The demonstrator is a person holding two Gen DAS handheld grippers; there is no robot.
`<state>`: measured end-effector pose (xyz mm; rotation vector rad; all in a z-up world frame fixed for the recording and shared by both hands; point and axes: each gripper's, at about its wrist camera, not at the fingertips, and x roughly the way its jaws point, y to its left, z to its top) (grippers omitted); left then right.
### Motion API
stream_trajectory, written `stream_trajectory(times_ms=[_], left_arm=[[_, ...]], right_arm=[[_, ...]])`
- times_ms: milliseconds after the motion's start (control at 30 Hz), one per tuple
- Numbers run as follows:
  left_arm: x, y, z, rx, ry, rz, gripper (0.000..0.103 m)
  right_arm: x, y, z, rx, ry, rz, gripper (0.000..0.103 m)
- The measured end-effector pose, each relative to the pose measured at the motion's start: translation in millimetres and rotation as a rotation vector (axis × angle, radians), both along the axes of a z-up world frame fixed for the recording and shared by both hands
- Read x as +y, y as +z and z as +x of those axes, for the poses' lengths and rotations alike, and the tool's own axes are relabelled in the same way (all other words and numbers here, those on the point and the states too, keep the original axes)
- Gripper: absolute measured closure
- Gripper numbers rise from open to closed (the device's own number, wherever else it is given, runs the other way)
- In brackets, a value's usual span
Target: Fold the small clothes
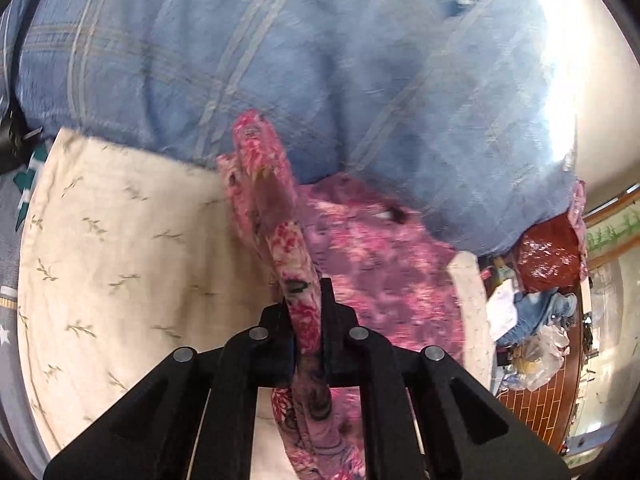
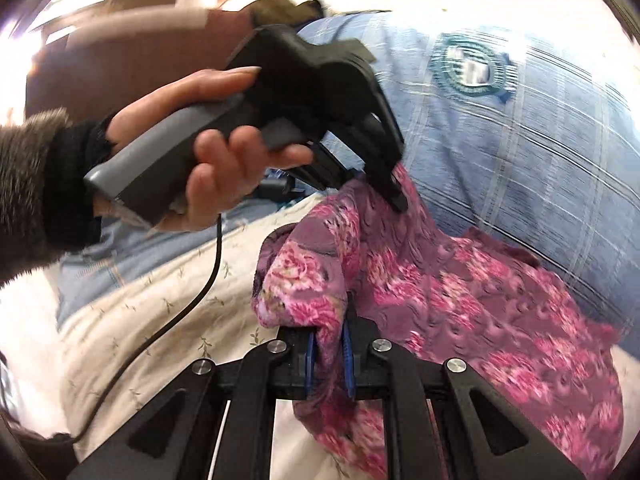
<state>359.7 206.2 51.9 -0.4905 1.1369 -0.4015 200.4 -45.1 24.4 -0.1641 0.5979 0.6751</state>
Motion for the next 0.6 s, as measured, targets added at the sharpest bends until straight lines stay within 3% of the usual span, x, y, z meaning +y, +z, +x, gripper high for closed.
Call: stream_trajectory(times_ms=[167, 333, 467, 600], left_arm=[[-45, 27, -5, -0.048, -0.020, 0.019, 0.096], [-105, 36, -2, -0.058, -0.060, 0.038, 0.096], [-159, 29, 0, -0.052, -0.097, 0.059, 0.096], [-209, 2, 6, 0.003, -0.143, 0.091, 0.096]], right_arm=[[-46, 15, -11, 0.023, -0.066, 0.078, 0.093], [-102, 21, -10, 0.051, -0.167, 0.160, 0.093], [-154, 12, -7, 0.110, -0.255, 0.247, 0.093], [-193, -12, -7, 0.197, -0.318, 0.321, 0.093]])
